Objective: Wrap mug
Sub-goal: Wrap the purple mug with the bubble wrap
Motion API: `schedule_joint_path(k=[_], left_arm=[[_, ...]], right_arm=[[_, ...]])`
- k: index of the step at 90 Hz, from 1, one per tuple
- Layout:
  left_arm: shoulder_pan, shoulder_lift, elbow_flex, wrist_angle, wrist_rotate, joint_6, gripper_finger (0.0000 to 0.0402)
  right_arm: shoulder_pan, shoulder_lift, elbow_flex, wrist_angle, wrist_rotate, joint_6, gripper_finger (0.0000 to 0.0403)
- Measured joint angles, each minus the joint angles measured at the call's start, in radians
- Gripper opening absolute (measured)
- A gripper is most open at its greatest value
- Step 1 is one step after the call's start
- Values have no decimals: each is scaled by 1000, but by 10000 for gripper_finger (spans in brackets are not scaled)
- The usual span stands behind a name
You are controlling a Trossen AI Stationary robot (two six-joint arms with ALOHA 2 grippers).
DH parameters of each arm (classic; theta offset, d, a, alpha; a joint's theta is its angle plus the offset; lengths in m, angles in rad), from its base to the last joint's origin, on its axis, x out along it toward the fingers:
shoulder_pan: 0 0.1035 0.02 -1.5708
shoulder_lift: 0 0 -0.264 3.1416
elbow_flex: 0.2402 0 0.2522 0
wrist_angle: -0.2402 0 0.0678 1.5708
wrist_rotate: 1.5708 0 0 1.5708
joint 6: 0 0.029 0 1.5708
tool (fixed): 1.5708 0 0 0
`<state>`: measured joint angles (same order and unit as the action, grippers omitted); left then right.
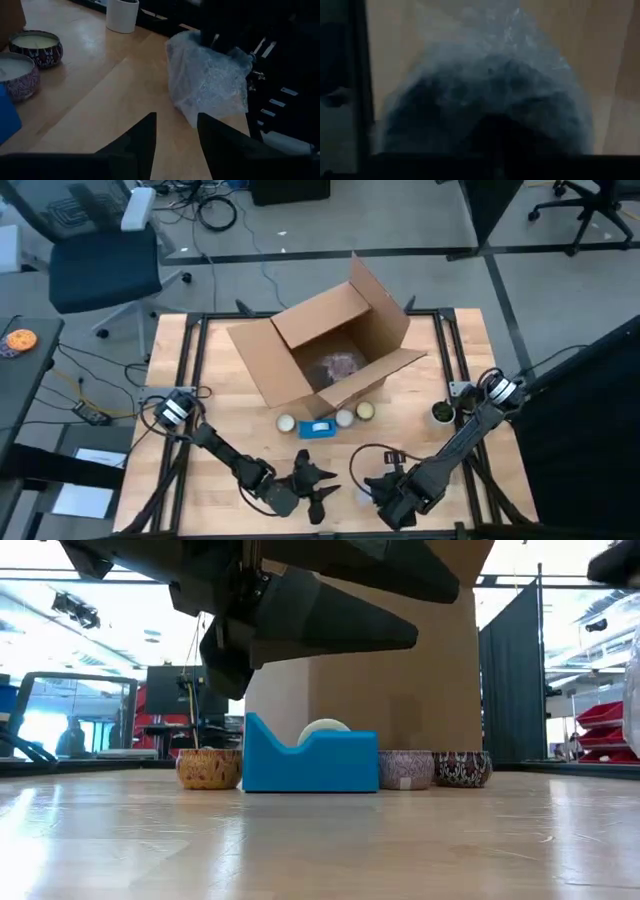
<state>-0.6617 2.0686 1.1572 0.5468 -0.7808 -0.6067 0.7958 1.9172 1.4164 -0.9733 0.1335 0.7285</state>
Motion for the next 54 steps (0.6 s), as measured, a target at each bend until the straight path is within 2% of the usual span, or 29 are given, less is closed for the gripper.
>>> schedule_joint_path(k=[16, 31, 54], left_arm=[[0, 0, 0, 0, 0, 0, 129], [0, 0, 0, 0, -1, 0, 129], [0, 0, 0, 0, -1, 0, 129]], right_arm=[[-2, 12, 13, -23, -32, -9, 0], [7, -32, 76, -85, -40, -15, 0], [40, -109, 105, -103, 63, 52, 0]])
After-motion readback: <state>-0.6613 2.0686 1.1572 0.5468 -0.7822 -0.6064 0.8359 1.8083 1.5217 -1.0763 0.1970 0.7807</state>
